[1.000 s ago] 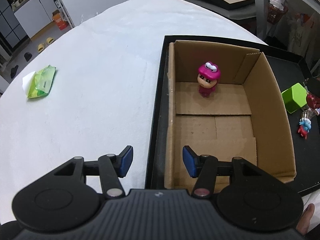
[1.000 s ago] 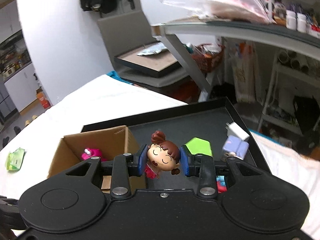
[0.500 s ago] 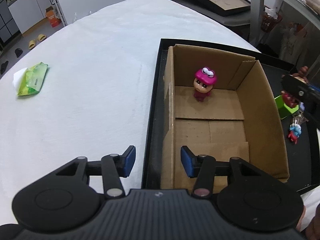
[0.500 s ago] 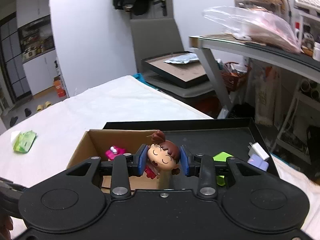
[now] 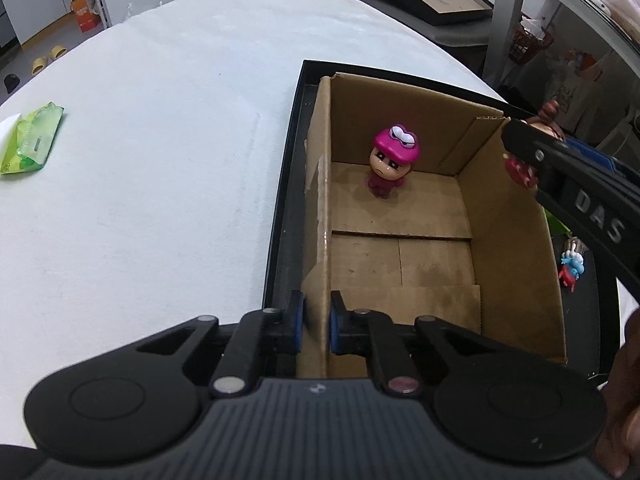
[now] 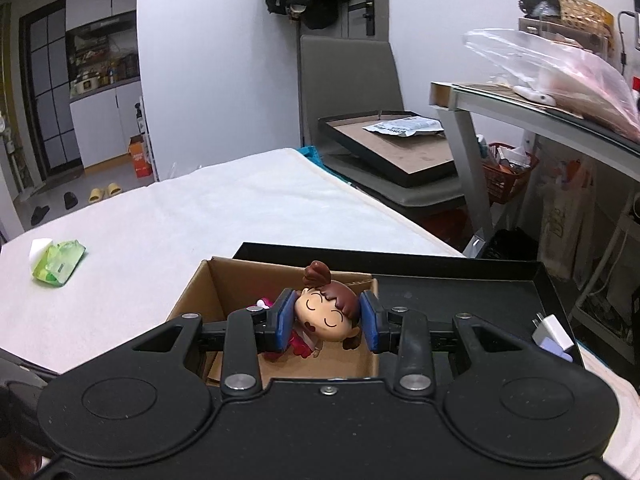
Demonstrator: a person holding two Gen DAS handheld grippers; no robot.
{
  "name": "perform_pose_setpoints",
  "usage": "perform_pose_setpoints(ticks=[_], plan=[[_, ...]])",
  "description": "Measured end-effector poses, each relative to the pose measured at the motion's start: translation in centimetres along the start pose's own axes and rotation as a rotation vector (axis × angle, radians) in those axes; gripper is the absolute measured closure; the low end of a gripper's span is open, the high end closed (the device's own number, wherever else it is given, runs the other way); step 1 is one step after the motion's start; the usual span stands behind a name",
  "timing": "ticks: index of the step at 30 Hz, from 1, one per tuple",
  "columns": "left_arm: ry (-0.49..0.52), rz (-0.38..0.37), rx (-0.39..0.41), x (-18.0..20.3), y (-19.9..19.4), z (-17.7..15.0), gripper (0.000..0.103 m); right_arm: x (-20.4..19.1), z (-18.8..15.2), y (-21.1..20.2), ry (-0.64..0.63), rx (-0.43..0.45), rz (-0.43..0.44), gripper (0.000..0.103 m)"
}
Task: Organize rigid objects
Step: 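Carry the girl figure with the right tool into the box and release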
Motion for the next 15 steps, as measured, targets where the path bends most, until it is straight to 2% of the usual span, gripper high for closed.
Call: perform_pose_setpoints(ticks=[7, 15], plan=[[-0.026, -0.028, -0.018, -0.8, 0.2, 0.1, 0.091, -0.8, 0.2, 1.6, -0.029, -0.026, -0.011, 0.069], [-0.039, -0.023, -0.029, -1.4, 0.2, 0.3, 0.091, -2.7, 0.4, 3.0, -0.081, -0.049, -0.013, 0.069]])
Point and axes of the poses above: each gripper's, at about its wrist camera, not at the fingertips, and y roughly the way its jaws point, x to its right, z to its top, the point moved 3 cm from there along y, roughly the way its jaws point, and after that the axes turned 4 degrees about z, right-handed, at the moved point
